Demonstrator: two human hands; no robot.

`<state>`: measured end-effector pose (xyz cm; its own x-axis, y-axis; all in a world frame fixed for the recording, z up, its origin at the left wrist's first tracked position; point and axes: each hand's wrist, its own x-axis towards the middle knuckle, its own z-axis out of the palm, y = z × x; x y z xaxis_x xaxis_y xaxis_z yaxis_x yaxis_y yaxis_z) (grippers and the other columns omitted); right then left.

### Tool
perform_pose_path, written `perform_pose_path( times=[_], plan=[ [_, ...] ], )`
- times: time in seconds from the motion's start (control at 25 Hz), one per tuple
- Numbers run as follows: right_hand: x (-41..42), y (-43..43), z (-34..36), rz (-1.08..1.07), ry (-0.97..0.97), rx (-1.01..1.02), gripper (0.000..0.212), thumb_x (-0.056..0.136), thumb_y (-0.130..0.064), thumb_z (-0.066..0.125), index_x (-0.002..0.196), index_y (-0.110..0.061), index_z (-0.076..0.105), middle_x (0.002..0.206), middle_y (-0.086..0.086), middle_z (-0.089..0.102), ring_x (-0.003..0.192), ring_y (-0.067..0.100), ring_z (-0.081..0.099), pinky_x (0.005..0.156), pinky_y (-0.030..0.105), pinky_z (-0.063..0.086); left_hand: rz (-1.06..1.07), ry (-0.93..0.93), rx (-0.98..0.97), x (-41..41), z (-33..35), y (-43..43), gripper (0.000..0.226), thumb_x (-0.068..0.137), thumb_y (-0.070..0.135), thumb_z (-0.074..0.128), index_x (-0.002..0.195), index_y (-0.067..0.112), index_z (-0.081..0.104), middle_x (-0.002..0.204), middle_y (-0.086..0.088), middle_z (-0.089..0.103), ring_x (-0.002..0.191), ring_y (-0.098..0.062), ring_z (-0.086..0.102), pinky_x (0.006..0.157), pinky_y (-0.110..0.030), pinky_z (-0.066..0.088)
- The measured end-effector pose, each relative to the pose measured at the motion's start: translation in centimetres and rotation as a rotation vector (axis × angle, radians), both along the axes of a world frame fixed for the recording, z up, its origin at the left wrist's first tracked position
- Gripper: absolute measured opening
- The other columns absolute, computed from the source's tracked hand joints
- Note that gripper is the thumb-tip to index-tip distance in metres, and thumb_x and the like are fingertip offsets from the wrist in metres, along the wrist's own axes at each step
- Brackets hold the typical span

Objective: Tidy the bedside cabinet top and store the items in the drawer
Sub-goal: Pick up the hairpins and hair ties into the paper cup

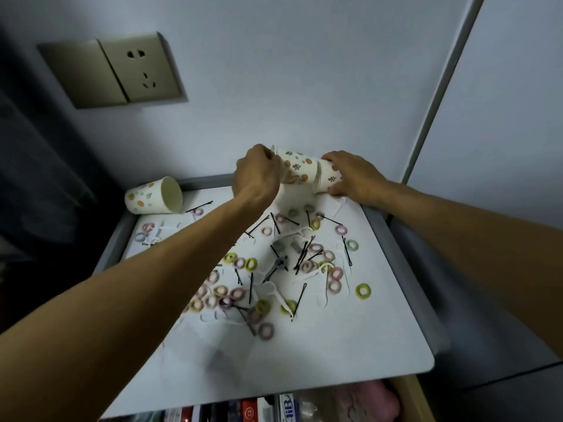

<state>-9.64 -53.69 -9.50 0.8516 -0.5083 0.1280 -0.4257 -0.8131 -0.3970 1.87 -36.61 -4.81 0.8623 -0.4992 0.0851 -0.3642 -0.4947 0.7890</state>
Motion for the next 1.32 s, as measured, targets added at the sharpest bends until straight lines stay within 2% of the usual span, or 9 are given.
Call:
perform_pose_path(
  times=[0.16, 0.28, 0.4, 0.56, 0.6, 0.72, 0.84, 1.0, 1.32],
  plan=[
    [-0.4, 3.5, 3.1, -0.041, -0.096, 0.050, 0.075, 0.075, -0.012, 0.077, 0.142, -0.018, 0.045, 0.142, 0.002, 0.048, 0.127, 0.019, 0.046, 0.101, 0.027, 0.036, -0.075, -0.113, -0.082, -1.6, 2.3, 6.0, 0.015, 0.099, 0.029, 0.042, 0.100, 0.022, 0.055, 0.093, 0.000, 0.067, 0.075, -0.025, 0.063, 0.067, -0.040, 0.055],
    [-2.3, 10.2, 6.9, -0.022, -0.475, 0.485, 0.047, 0.086, -0.008, 0.064, 0.131, -0.021, 0.059, 0.130, -0.006, 0.059, 0.118, 0.007, 0.054, 0.098, 0.020, 0.043, -0.173, -0.004, -0.227, -3.6, 3.3, 10.0, 0.013, 0.101, 0.028, 0.045, 0.099, 0.021, 0.056, 0.086, 0.004, 0.067, 0.061, -0.016, 0.054, 0.056, -0.036, 0.047],
    [-5.7, 18.1, 7.8, 0.074, -0.460, 0.847, 0.037, 0.092, -0.020, 0.064, 0.129, -0.023, 0.060, 0.120, -0.006, 0.067, 0.110, 0.006, 0.063, 0.093, 0.025, 0.050, -0.259, 0.052, -0.310, -5.8, 3.1, 14.4, 0.011, 0.099, 0.029, 0.050, 0.089, 0.027, 0.056, 0.086, 0.000, 0.065, 0.073, -0.018, 0.058, 0.068, -0.038, 0.049],
    [-8.5, 24.6, 7.2, 0.050, -0.429, 1.001, 0.046, 0.087, -0.010, 0.069, 0.129, -0.022, 0.055, 0.117, -0.002, 0.068, 0.104, 0.007, 0.067, 0.084, 0.020, 0.054, -0.198, 0.121, -0.356, -9.6, 2.0, 19.2, 0.010, 0.096, 0.033, 0.058, 0.090, 0.040, 0.056, 0.109, -0.003, 0.050, 0.096, -0.010, 0.053, 0.083, -0.022, 0.047],
    [-8.9, 25.8, 7.1, 0.042, -0.426, 1.008, 0.048, 0.086, -0.007, 0.069, 0.130, -0.020, 0.054, 0.117, -0.001, 0.068, 0.104, 0.007, 0.067, 0.082, 0.020, 0.054, -0.181, 0.162, -0.351, -10.3, 1.8, 20.0, 0.009, 0.093, 0.039, 0.061, 0.095, 0.044, 0.054, 0.114, -0.002, 0.049, 0.099, -0.011, 0.054, 0.088, -0.027, 0.049],
    [-9.1, 28.0, 7.2, 0.063, -0.398, 1.033, 0.044, 0.087, 0.005, 0.064, 0.126, -0.013, 0.056, 0.108, -0.004, 0.070, 0.100, 0.008, 0.068, 0.078, 0.019, 0.054, -0.165, 0.380, -0.422, -11.1, 2.0, 21.6, 0.058, 0.071, 0.058, 0.073, 0.118, 0.047, 0.041, 0.111, -0.006, 0.064, 0.094, -0.022, 0.067, 0.082, -0.050, 0.057],
    [-8.2, 25.6, 7.3, -0.004, -0.274, 0.782, 0.024, 0.089, -0.005, 0.065, 0.112, -0.012, 0.068, 0.099, -0.005, 0.073, 0.089, 0.007, 0.069, 0.074, 0.016, 0.054, -0.108, 0.423, -0.394, -10.1, 2.4, 22.9, 0.070, 0.073, 0.042, 0.081, 0.125, 0.042, 0.033, 0.093, -0.003, 0.068, 0.080, -0.022, 0.071, 0.073, -0.051, 0.059],
    [-6.1, 15.9, 5.4, -0.299, -0.053, 0.200, 0.013, 0.087, -0.017, 0.070, 0.098, -0.013, 0.073, 0.096, 0.004, 0.073, 0.074, 0.009, 0.063, 0.067, 0.020, 0.047, -0.093, 0.446, -0.254, -7.9, 1.6, 24.9, 0.078, 0.075, 0.029, 0.082, 0.132, 0.037, 0.030, 0.099, -0.006, 0.065, 0.082, -0.024, 0.068, 0.073, -0.046, 0.060],
    [-2.5, 10.1, 0.5, -0.397, 0.093, 0.070, 0.007, 0.081, -0.016, 0.076, 0.085, -0.011, 0.074, 0.085, 0.005, 0.072, 0.075, 0.017, 0.063, 0.079, 0.036, 0.055, -0.158, 0.553, -0.222, -5.8, 0.1, 24.6, 0.076, 0.070, 0.030, 0.085, 0.129, 0.034, 0.037, 0.098, -0.003, 0.062, 0.078, -0.022, 0.066, 0.066, -0.036, 0.056]
  ],
)
